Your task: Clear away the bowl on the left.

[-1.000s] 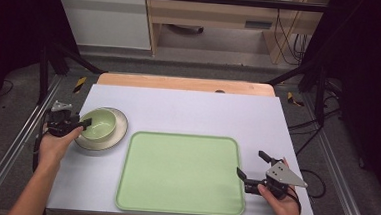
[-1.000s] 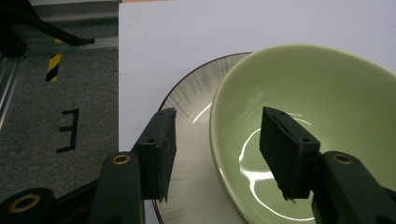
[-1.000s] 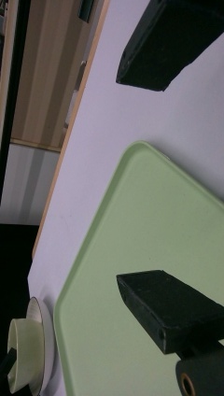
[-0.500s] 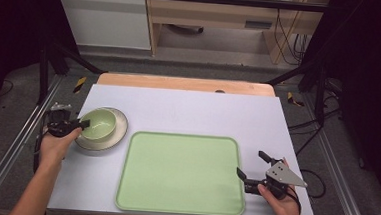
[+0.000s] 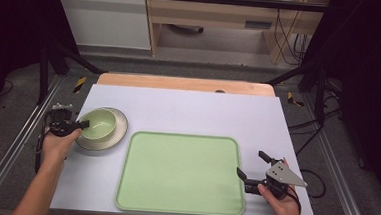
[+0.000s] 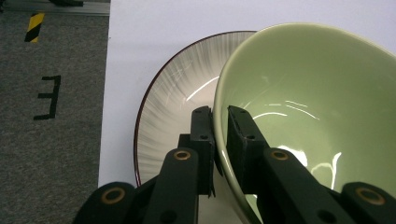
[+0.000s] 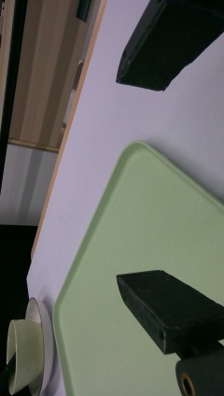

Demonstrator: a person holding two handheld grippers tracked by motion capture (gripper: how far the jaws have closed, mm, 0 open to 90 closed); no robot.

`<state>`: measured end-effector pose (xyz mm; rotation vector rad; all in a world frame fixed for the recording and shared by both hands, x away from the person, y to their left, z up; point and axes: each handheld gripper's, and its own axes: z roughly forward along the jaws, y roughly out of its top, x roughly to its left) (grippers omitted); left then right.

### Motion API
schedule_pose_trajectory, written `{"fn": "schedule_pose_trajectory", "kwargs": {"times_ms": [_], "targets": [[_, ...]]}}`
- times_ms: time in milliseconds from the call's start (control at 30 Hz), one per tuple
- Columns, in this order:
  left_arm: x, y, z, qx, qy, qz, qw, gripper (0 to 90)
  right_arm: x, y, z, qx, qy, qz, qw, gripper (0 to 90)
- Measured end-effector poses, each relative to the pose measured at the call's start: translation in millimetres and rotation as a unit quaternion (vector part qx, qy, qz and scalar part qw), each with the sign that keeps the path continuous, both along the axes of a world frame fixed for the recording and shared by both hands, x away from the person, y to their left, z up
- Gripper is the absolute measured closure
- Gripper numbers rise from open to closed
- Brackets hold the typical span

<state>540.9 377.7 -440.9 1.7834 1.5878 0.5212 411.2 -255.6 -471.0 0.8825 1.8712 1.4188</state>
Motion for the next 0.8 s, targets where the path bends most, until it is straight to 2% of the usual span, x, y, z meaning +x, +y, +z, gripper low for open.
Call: {"fn": "schedule_pose_trajectory", "kwargs": {"times_ms": [267, 333, 367, 500, 667, 733, 800], "targets": [[-2.3, 0.4, 0.4, -0.017, 0.001, 0.016, 0.9997, 83.1, 0.0, -0.2, 0.0, 0.0, 0.0, 0.0, 1.0, 5.3], [-6.5, 1.0, -0.4, -0.026, -0.013, 0.03, 0.9991, 83.2, 0.1, -0.2, -0.2, 0.0, 0.0, 0.0, 1.0, 5.2], [-6.5, 1.0, -0.4, -0.026, -0.013, 0.03, 0.9991, 83.1, 0.1, -0.2, -0.2, 0.0, 0.0, 0.0, 1.0, 5.2], [-13.9, 4.2, -2.7, -0.049, -0.03, 0.045, 0.9973, 82.9, 0.1, -0.1, -0.3, 0.0, 0.001, -0.001, 1.0, 5.2], [-24.6, 9.0, -1.1, -0.071, -0.062, 0.05, 0.9943, 82.3, 0.3, -1.1, -0.6, 0.001, 0.0, -0.004, 1.0, 5.3], [-25.6, 8.8, -0.6, -0.082, -0.063, 0.047, 0.9935, 82.5, 0.6, -1.3, -1.0, 0.001, 0.002, -0.007, 1.0, 5.3], [-26.2, 7.3, 2.0, -0.079, -0.066, 0.044, 0.9937, 82.4, 1.1, -1.4, -0.9, 0.003, 0.003, -0.009, 1.0, 5.3]]}}
